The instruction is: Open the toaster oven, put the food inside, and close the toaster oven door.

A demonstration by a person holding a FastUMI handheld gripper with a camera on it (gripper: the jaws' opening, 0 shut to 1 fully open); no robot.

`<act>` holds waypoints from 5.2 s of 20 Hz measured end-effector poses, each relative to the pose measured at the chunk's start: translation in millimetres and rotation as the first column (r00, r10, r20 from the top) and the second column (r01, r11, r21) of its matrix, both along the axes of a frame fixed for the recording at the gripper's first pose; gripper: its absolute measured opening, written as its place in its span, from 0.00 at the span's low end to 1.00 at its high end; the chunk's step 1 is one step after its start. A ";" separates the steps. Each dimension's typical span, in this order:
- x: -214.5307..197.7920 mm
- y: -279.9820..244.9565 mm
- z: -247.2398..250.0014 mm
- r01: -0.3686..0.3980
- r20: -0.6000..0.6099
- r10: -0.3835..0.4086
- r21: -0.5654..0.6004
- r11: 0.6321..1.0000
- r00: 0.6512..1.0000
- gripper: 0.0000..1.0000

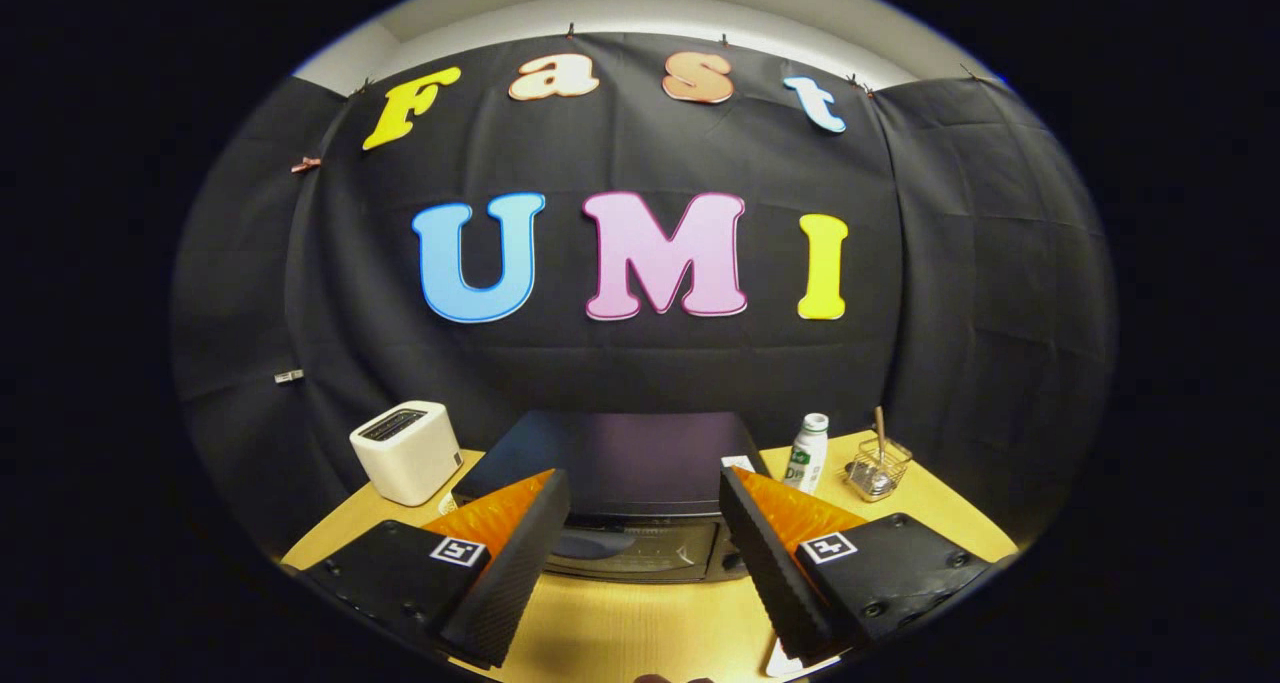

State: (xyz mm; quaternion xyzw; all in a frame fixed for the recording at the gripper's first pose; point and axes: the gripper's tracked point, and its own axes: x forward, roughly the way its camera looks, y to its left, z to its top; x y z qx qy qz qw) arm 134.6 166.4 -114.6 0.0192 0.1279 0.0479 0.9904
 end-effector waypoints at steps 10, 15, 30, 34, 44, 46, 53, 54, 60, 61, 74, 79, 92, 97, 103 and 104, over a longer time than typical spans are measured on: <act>47.2 55.2 -95.2 -0.015 -0.158 0.016 0.009 1.000 0.987 0.99; 46.8 51.3 -106.6 -0.002 -0.155 -0.006 -0.055 0.998 0.988 0.98; -41.3 45.4 -143.2 -0.008 -0.249 -0.013 -0.082 0.997 0.968 0.98; -78.3 44.7 -186.3 -0.030 -0.380 -0.014 -0.110 0.993 0.925 0.97; -133.7 3.3 -187.1 -0.112 -0.508 0.066 -0.060 0.992 0.859 0.99; -140.4 -21.1 -172.1 -0.116 -0.505 0.067 -0.065 0.991 0.861 0.99; -154.1 -131.0 -139.1 -0.085 -0.536 0.023 -0.091 0.992 0.844 0.99; -153.2 -147.4 -139.5 -0.058 -0.550 0.002 -0.085 0.995 0.835 0.99; -144.1 -236.5 -155.8 0.097 -0.641 -0.124 -0.078 0.992 0.758 0.99; -143.0 -246.1 -160.0 0.114 -0.654 -0.137 -0.078 0.990 0.744 0.99; -149.7 -310.4 -258.3 0.154 -0.845 -0.135 -0.063 0.986 0.517 0.98; -167.1 -318.1 -276.4 0.166 -0.888 -0.161 -0.097 0.981 0.432 1.00; -163.9 -300.0 -280.6 0.292 -0.914 -0.078 0.046 0.955 0.399 0.08; -165.9 -299.5 -281.4 0.340 -0.905 -0.074 0.080 0.937 0.419 0.05; -170.3 -277.8 -266.0 0.472 -0.871 -0.050 0.216 0.855 0.488 0.05; -173.7 -273.3 -259.9 0.492 -0.864 -0.041 0.246 0.835 0.501 0.05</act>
